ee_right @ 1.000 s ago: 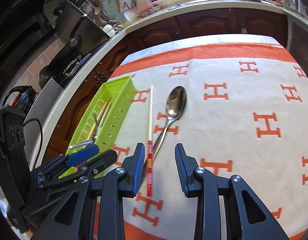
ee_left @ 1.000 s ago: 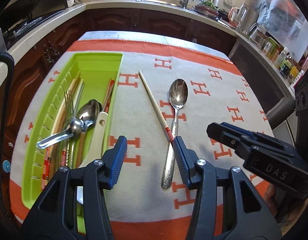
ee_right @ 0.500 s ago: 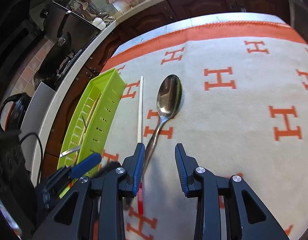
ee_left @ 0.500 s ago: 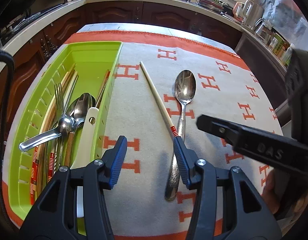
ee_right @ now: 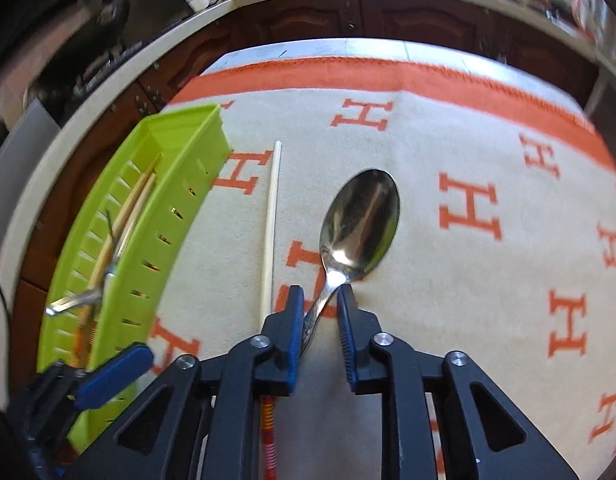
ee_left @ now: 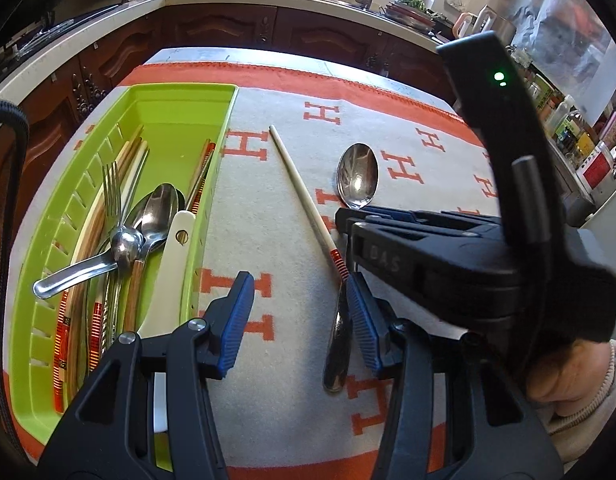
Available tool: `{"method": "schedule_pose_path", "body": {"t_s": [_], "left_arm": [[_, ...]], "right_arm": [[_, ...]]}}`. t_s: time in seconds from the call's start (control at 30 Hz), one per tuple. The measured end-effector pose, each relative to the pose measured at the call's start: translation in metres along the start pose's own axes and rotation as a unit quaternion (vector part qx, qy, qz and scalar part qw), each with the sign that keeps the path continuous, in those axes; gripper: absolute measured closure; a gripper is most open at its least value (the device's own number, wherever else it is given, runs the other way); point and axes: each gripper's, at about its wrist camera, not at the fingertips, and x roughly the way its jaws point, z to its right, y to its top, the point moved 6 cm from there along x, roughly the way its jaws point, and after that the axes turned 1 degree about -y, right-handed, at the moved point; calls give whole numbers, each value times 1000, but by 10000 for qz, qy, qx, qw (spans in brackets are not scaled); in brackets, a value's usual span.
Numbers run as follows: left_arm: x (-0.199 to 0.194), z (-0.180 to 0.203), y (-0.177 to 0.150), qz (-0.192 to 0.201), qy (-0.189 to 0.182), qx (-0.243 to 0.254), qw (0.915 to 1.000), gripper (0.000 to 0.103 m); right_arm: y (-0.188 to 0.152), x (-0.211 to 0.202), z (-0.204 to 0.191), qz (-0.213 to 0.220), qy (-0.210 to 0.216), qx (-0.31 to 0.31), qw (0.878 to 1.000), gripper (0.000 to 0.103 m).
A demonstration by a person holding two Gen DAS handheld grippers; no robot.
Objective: Organize utensils
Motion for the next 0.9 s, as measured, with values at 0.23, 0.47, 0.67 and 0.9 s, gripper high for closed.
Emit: {"method": "schedule_pose_path", "body": {"t_s": [0.23,0.47,0.67,0.9], "left_arm": [[-5,-2,5,9,-91,-66,9999,58],[9,8,17,-323,-285,-176,9989,58],[34,26,28,-685,15,-105,9976,58],[64,34,24,-918,728,141,9930,58]], "right_arm": [[-6,-4,15,-55,232,272,9993,97],[-31,-19,52,-38,420,643,9970,97],[-47,-28,77,27,568,936,9940,97],[-62,-35,99,111,913,1228,9882,97]]}}
